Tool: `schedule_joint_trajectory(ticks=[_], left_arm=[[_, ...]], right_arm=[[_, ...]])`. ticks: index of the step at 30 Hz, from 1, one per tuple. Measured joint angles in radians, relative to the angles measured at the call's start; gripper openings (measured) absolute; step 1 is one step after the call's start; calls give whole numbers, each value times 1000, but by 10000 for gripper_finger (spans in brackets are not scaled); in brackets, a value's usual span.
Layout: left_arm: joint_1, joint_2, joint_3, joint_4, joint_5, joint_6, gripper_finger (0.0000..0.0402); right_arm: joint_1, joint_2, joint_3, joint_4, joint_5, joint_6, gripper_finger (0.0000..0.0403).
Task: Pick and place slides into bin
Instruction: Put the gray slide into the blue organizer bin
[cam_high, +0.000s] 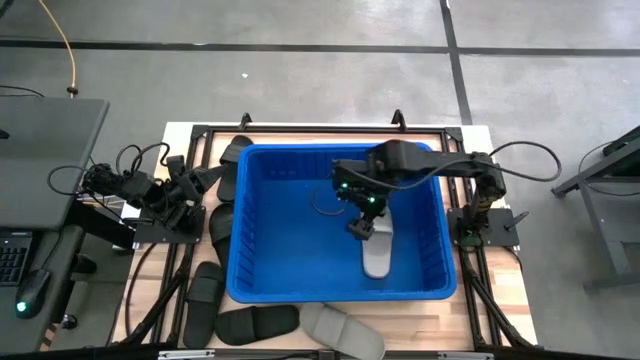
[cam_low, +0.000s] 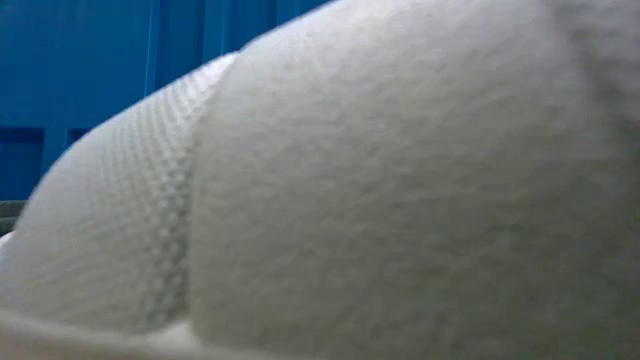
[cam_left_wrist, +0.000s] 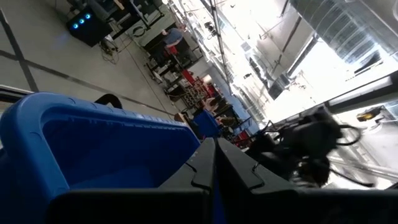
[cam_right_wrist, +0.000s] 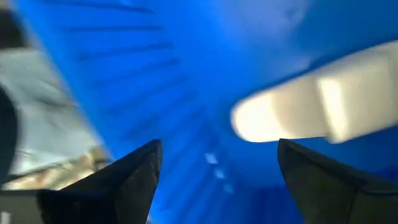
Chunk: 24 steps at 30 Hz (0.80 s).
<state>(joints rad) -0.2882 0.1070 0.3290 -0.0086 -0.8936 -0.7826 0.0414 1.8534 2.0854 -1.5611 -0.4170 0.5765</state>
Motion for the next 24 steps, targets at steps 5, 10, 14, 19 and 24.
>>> schedule_joint_trajectory(ticks=[5, 10, 14, 19, 24], left_arm=[[0, 0, 0, 1, -4, 0, 5], [0, 0, 0, -16, -11, 0, 5], [0, 0, 0, -22, -11, 0, 5], [0, 0, 0, -91, -27, 0, 5], [0, 0, 0, -178, 0, 0, 5]], right_arm=[[78, 0, 163, 17, 0, 203, 305], [233, -4, 273, 104, 68, 390, 305], [402, -50, 216, 328, 213, 518, 305], [595, -40, 214, 573, 475, 576, 305], [741, -34, 142, 761, 807, 641, 305]])
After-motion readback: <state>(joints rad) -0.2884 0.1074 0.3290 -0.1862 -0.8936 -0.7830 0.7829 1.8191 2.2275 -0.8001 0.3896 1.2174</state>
